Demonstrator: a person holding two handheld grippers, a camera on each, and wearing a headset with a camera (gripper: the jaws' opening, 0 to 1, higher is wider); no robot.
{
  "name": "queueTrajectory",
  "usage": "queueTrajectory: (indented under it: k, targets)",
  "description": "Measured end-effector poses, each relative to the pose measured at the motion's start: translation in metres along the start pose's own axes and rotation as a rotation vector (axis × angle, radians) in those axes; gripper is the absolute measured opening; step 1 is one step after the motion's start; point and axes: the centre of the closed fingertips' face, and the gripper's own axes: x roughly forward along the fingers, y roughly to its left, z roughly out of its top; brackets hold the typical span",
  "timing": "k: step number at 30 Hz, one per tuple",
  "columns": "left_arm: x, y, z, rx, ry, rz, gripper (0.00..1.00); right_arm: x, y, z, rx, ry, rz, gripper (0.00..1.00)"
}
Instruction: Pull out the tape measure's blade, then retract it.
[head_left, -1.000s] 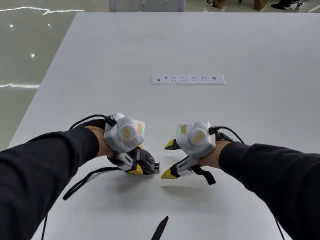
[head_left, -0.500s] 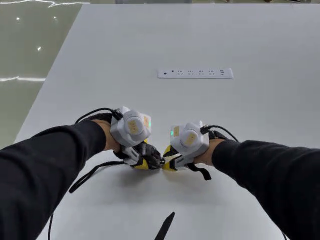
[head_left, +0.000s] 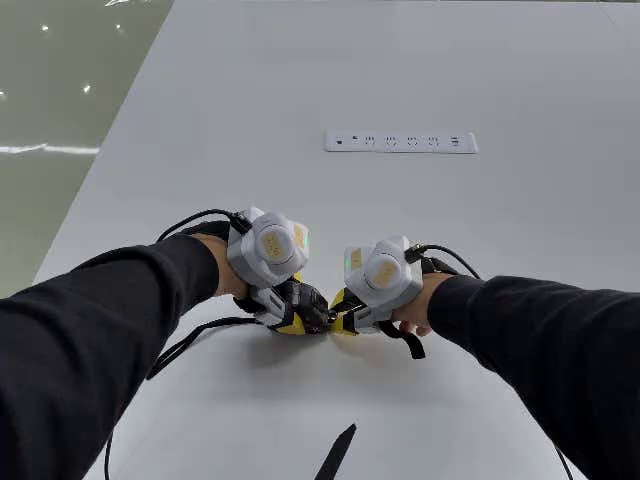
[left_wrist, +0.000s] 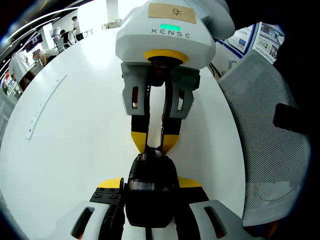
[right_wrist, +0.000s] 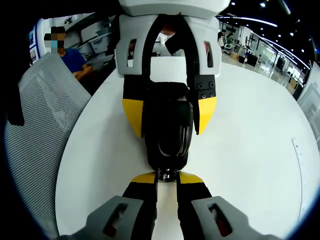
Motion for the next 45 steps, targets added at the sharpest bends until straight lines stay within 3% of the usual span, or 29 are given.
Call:
queueTrajectory:
  k: [13, 25, 27, 31, 45]
  targets:
    - [0.0, 0.003, 0.001, -0.042, -0.021, -0.002, 0.34, -0.004, -0.004, -0.007, 0.066, -0.015, 0.011, 0.1]
    - [0.001, 0.003, 0.001, -0.04, -0.004, -0.017, 0.34, 0.002, -0.004, 0.006, 0.065, -0.037, 0.01, 0.14]
    - [0.0, 0.002, 0.001, -0.034, -0.001, -0.015, 0.34, 0.002, -0.002, 0.002, 0.02, -0.019, 0.013, 0.13]
    - [-0.002, 0.005, 0.001, -0.06, -0.011, -0.017, 0.34, -0.001, -0.007, 0.0, 0.032, -0.019, 0.007, 0.1]
    - [-0.001, 0.004, 0.001, -0.056, -0.018, -0.021, 0.34, -0.015, -0.004, -0.018, 0.07, -0.014, -0.008, 0.1]
